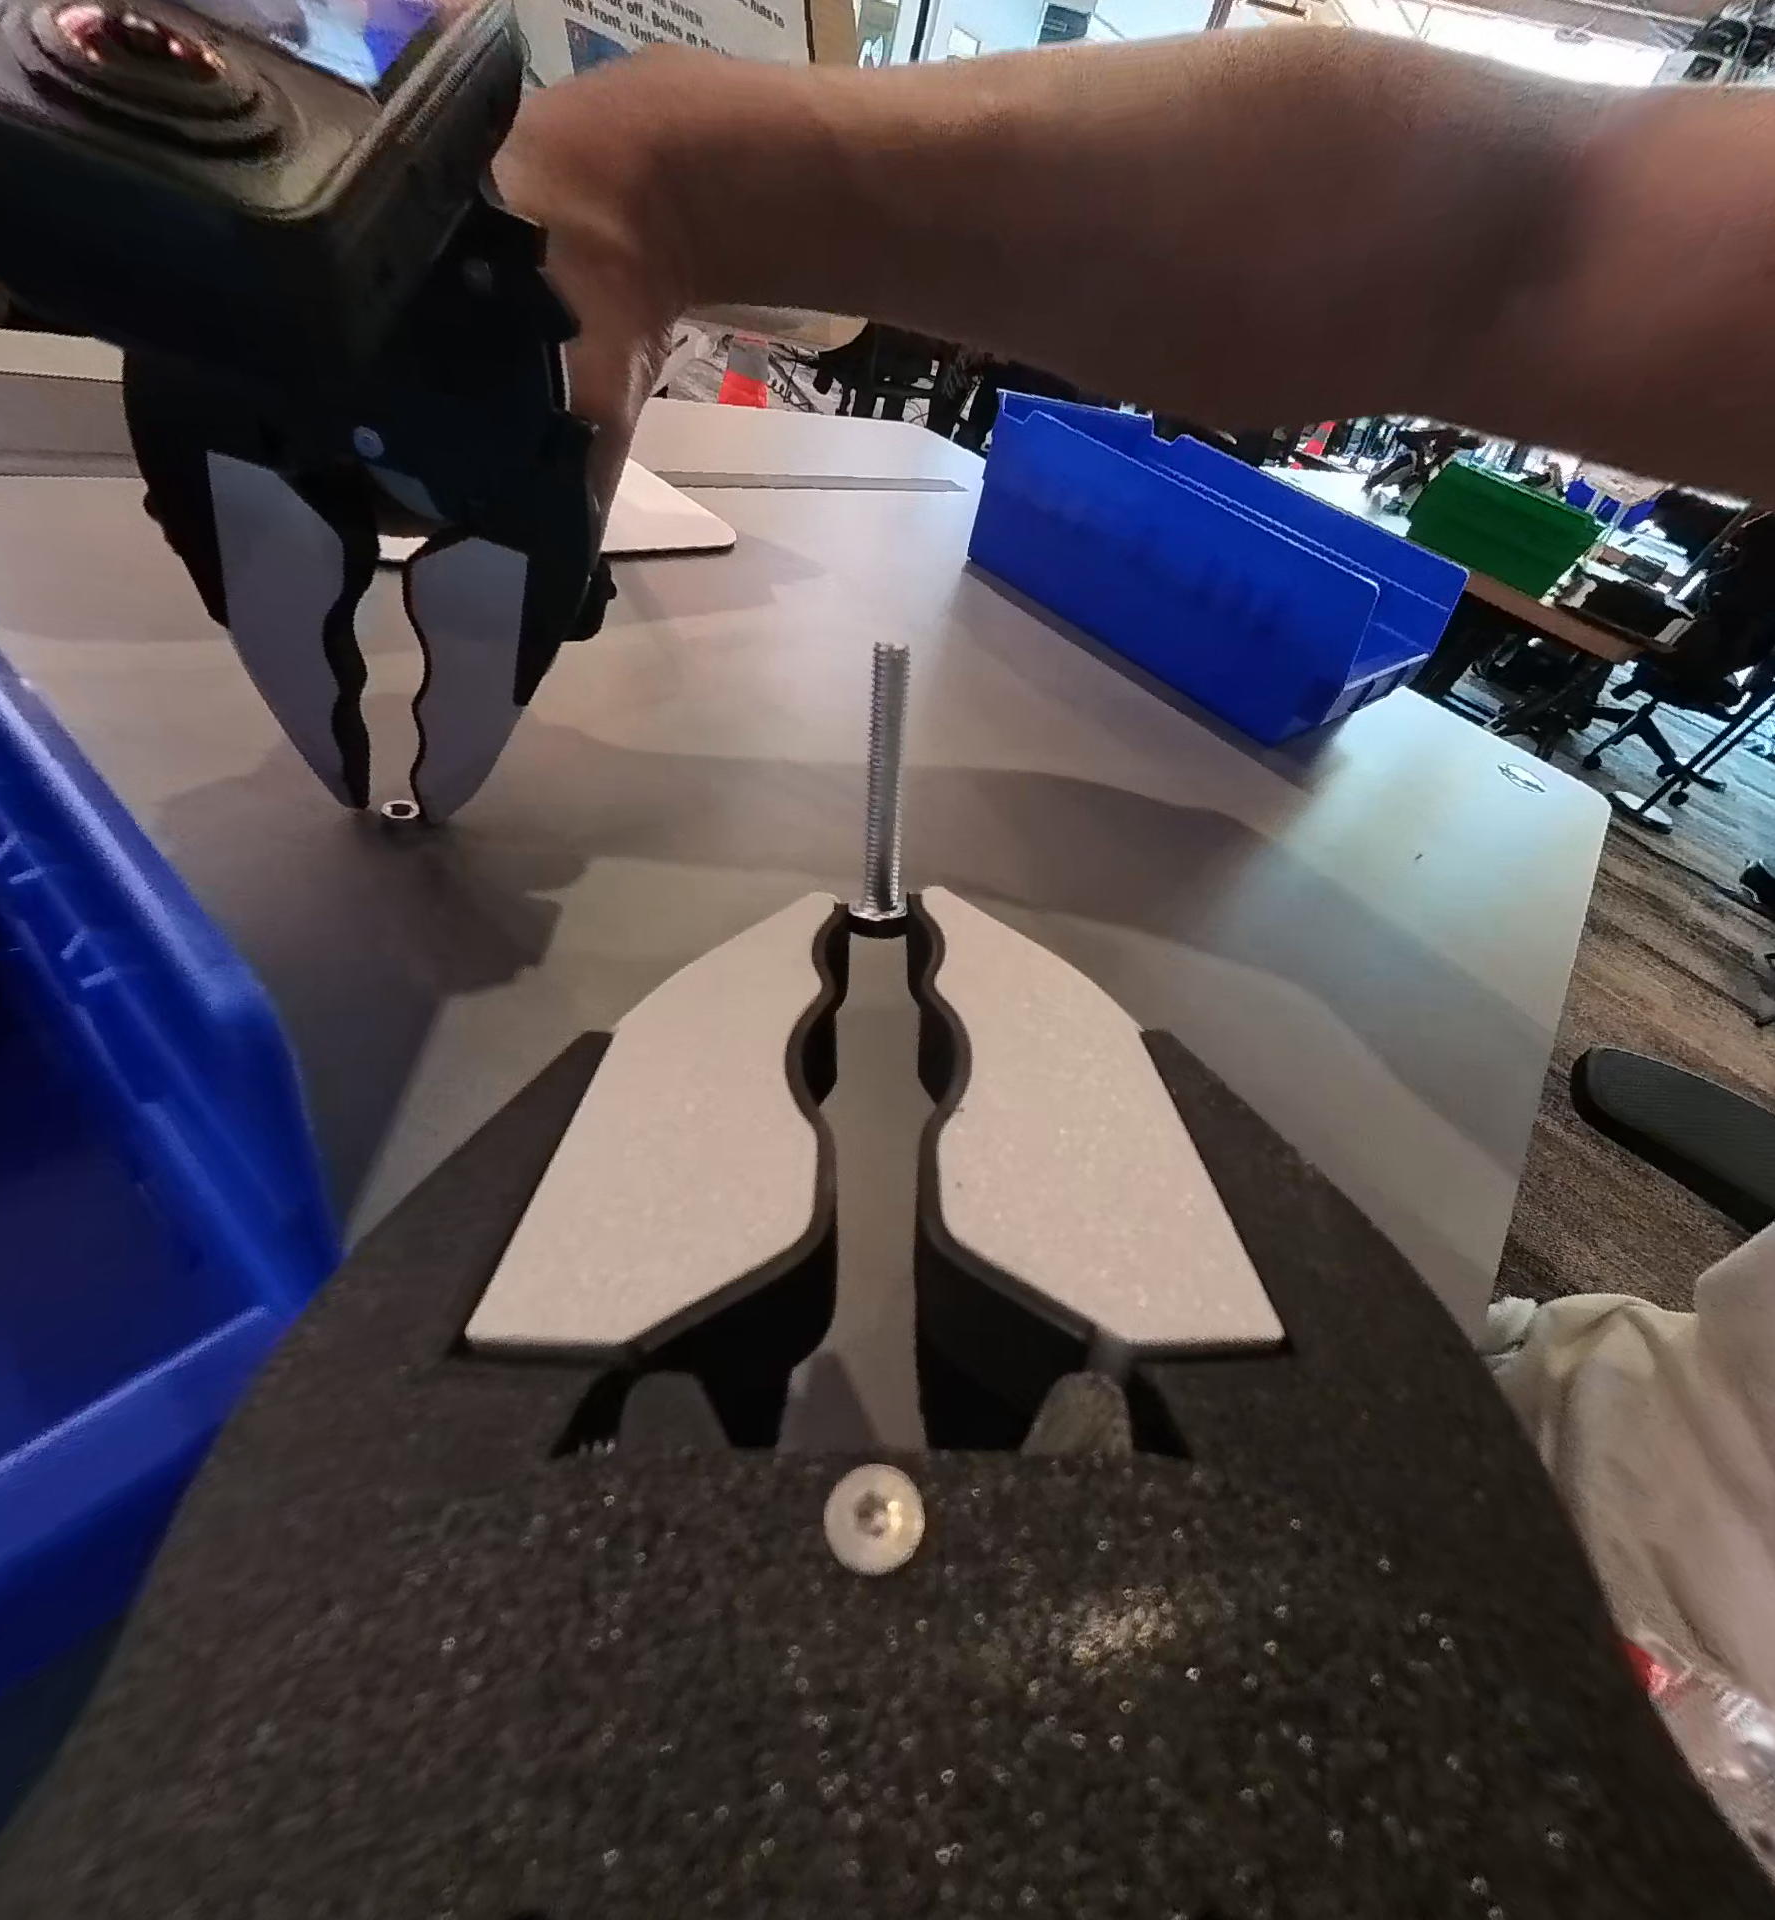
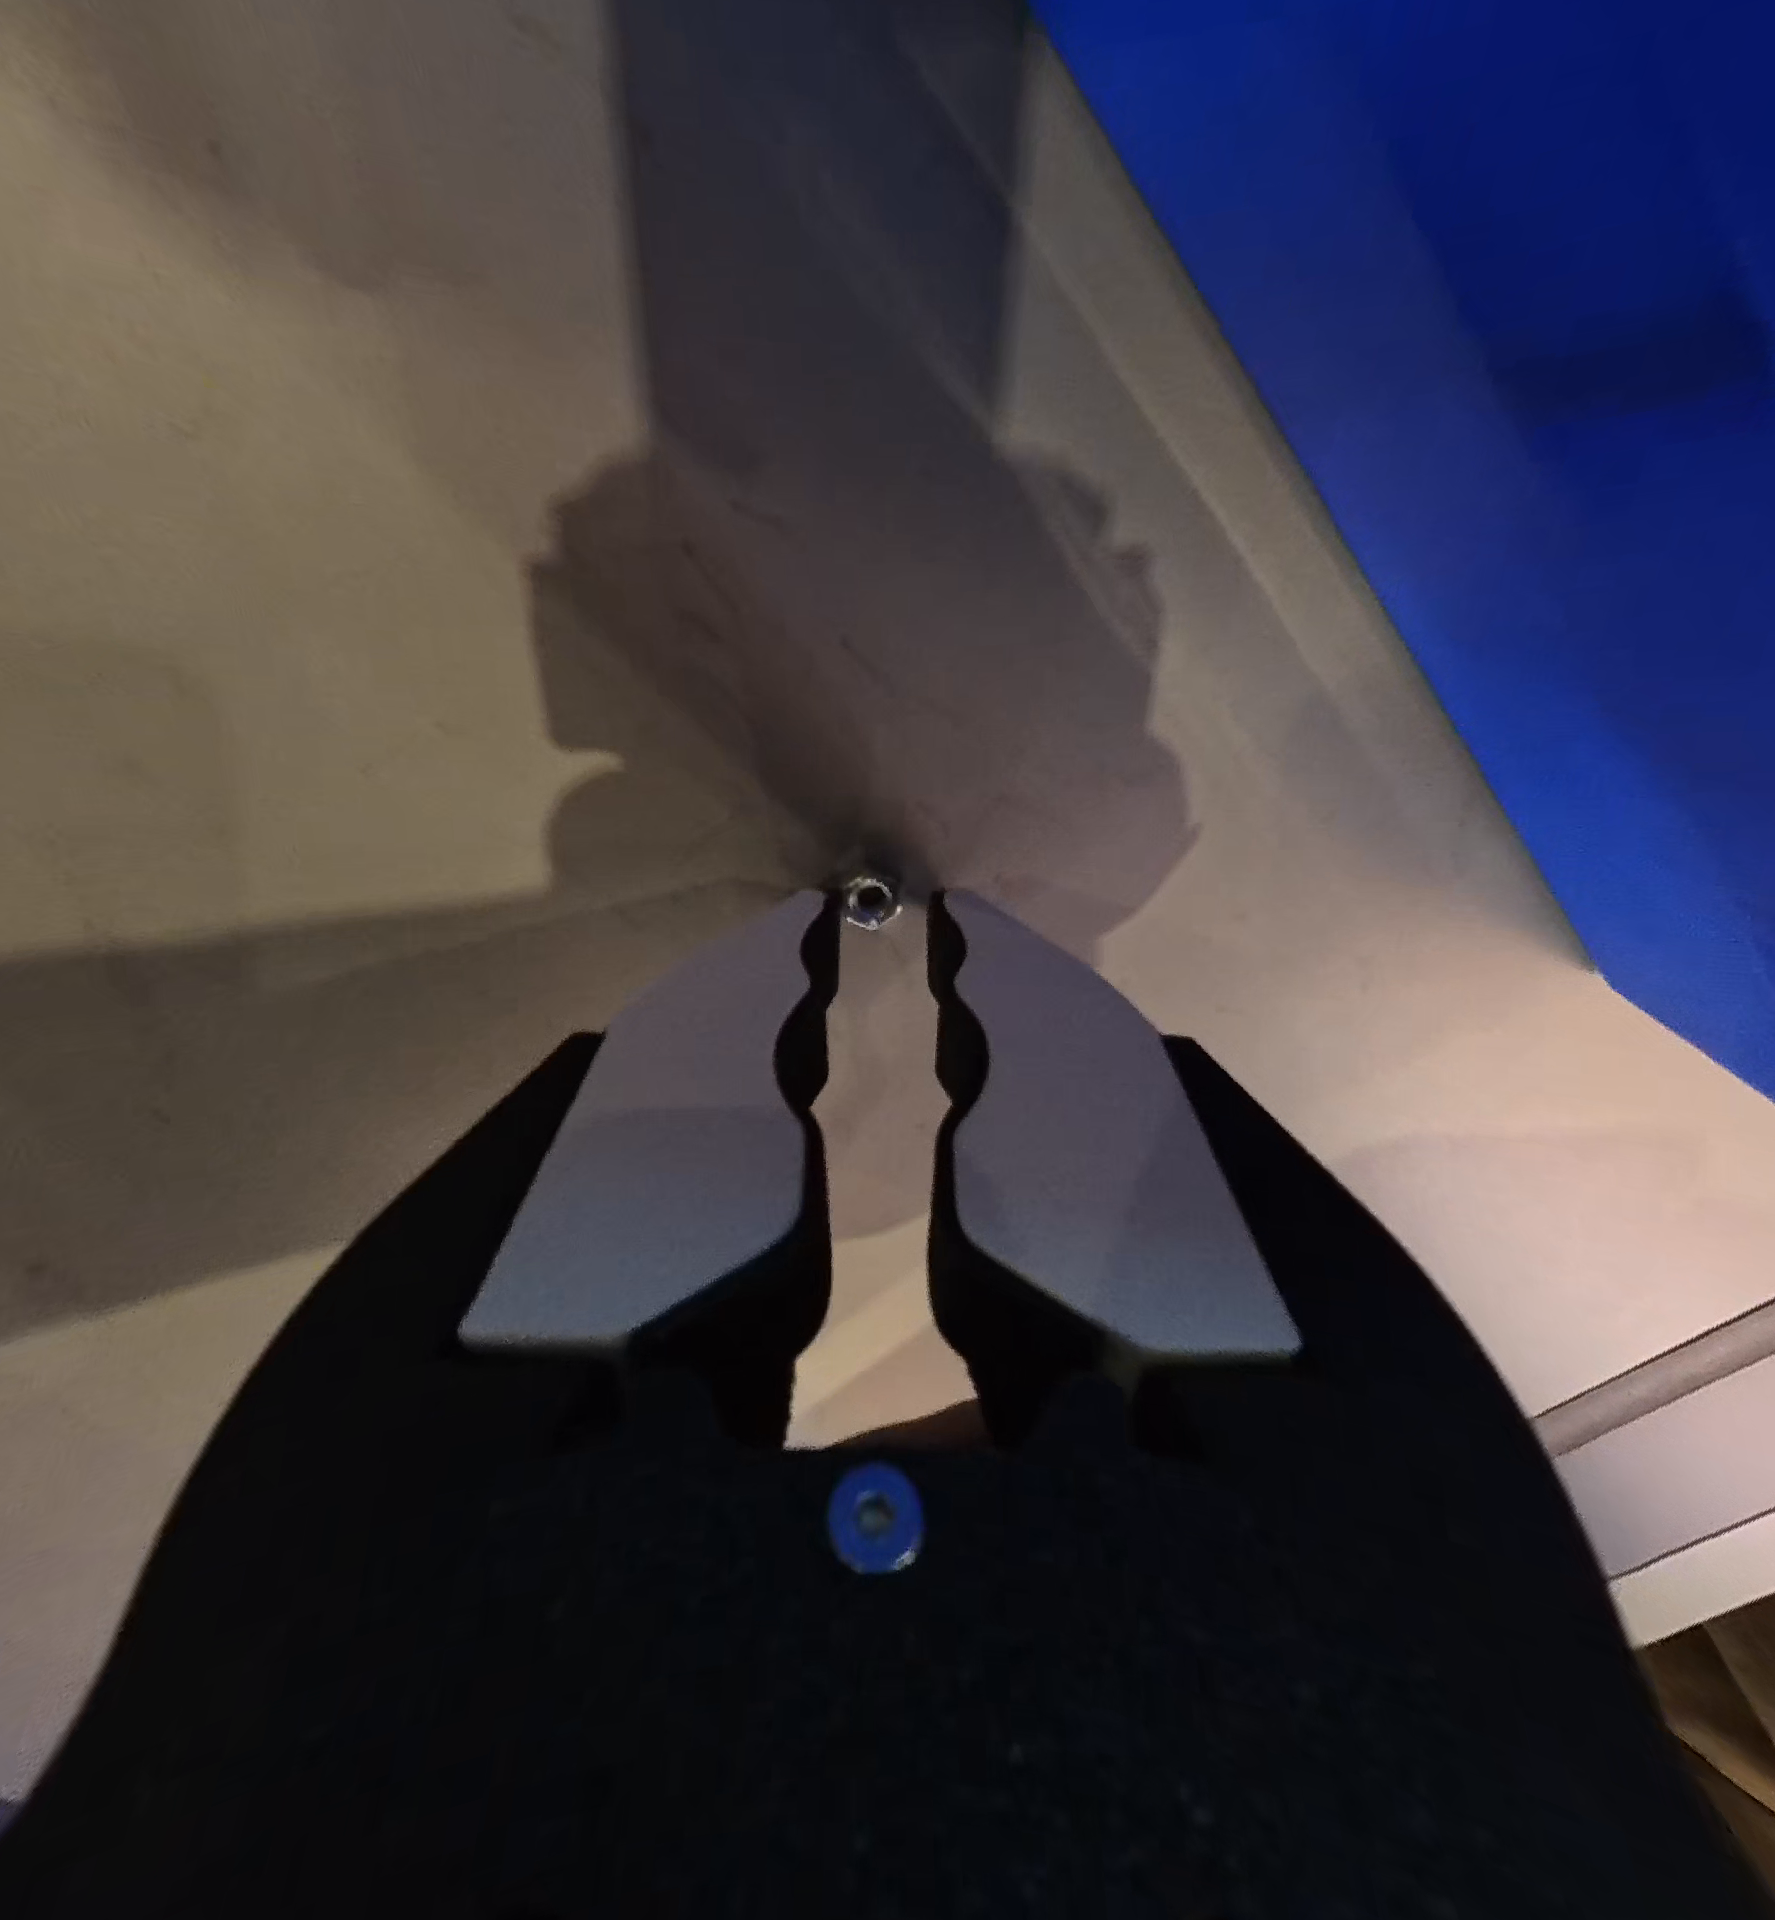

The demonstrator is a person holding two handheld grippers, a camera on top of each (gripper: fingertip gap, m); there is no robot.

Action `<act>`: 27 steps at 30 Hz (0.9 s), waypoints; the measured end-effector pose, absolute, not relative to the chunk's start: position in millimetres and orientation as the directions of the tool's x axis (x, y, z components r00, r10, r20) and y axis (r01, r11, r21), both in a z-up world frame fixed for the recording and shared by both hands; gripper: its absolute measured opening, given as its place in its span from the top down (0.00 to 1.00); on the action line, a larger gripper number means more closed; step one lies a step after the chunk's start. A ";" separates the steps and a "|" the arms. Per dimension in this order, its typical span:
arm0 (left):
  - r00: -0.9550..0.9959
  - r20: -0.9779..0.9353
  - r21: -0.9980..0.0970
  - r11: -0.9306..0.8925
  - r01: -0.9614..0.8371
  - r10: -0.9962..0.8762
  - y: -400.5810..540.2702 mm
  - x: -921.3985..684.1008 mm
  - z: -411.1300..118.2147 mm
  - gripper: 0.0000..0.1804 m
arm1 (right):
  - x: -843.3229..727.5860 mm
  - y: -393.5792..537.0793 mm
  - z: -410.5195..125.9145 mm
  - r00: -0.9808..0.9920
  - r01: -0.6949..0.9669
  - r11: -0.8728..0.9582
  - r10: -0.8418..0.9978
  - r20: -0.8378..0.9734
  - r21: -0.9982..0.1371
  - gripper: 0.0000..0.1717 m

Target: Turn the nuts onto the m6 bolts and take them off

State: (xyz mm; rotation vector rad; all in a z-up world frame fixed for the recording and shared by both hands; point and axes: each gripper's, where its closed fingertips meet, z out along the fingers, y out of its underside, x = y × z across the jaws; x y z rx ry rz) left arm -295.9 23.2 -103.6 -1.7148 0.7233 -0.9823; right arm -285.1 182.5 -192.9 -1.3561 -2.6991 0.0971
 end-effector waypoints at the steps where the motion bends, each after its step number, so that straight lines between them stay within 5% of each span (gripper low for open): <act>1: 0.492 0.278 -0.943 -0.331 -0.022 -0.825 23.1 -295.7 -103.7 0.95 | -285.5 181.8 -193.0 -0.597 0.791 0.602 0.798 0.077 -0.110 0.91; 10: 0.492 0.277 -0.943 -0.331 -0.025 -0.825 23.3 -295.0 -103.7 0.95 | -283.0 173.1 -188.6 -0.557 0.814 0.563 0.826 0.086 -0.139 0.94; 14: 0.489 0.255 -0.948 -0.316 -0.045 -0.834 22.8 -293.1 -103.7 0.95 | -284.2 140.1 -137.8 -0.397 0.790 0.440 0.898 0.193 -0.427 0.94; 18: 0.439 0.163 -0.939 -0.276 -0.206 -0.883 20.3 -282.6 -112.9 0.95 | -255.2 72.8 -73.2 -0.204 0.569 0.299 0.954 0.221 -0.766 0.94; 20: 0.327 0.219 -0.909 -0.314 -0.274 -0.919 9.8 -266.7 -112.9 0.95 | -231.6 38.8 -56.5 -0.144 0.455 0.273 0.962 0.233 -0.848 0.94; 27: -0.103 0.280 -0.843 -0.193 -0.502 -0.955 -39.9 -209.1 -94.9 0.95 | -179.2 -38.1 -41.5 -0.165 0.462 0.418 0.907 0.387 -0.783 0.94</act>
